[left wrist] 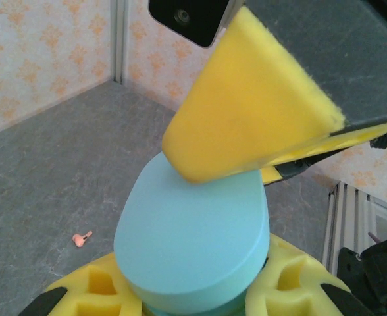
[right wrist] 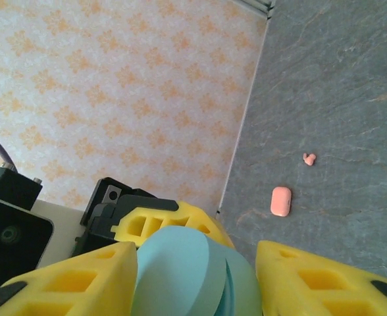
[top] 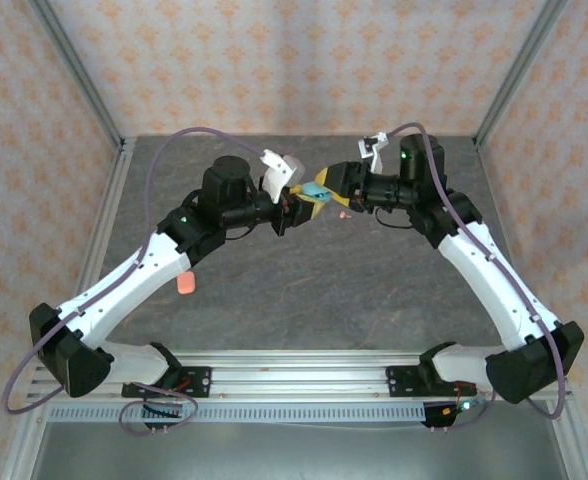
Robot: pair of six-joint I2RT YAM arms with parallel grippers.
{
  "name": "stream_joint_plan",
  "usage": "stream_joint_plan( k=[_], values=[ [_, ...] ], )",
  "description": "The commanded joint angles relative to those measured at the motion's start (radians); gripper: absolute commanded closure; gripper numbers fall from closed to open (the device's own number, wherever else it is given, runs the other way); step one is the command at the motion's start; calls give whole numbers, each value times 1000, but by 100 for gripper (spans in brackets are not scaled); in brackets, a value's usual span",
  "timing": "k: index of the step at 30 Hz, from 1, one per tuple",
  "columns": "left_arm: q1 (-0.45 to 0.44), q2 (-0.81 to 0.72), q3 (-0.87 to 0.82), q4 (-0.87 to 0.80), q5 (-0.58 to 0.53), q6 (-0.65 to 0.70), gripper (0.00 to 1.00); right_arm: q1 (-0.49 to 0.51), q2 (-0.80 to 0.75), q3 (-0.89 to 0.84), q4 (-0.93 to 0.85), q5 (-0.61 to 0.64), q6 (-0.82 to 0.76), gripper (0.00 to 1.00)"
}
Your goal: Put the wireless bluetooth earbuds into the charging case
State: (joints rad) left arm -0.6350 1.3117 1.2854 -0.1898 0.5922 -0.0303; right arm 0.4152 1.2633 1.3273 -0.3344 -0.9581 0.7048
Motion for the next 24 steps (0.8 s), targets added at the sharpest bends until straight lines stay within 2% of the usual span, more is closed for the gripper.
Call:
stream_joint_plan(
  k=[1, 10, 16, 24],
  values=[
    [-10, 7, -6, 81, -22, -16, 100, 1, 23, -23, 100, -66, 97, 56],
    [-10, 13, -8, 69, -25, -18, 100, -5, 50, -52, 228, -110, 235, 78],
    [-9, 9, -9, 61, 0, 2, 80, -22, 66, -80, 352, -134, 347, 87],
    [-10, -3, -22, 76, 1, 5, 71, -30, 74, -91, 420, -149, 401, 94]
  ],
)
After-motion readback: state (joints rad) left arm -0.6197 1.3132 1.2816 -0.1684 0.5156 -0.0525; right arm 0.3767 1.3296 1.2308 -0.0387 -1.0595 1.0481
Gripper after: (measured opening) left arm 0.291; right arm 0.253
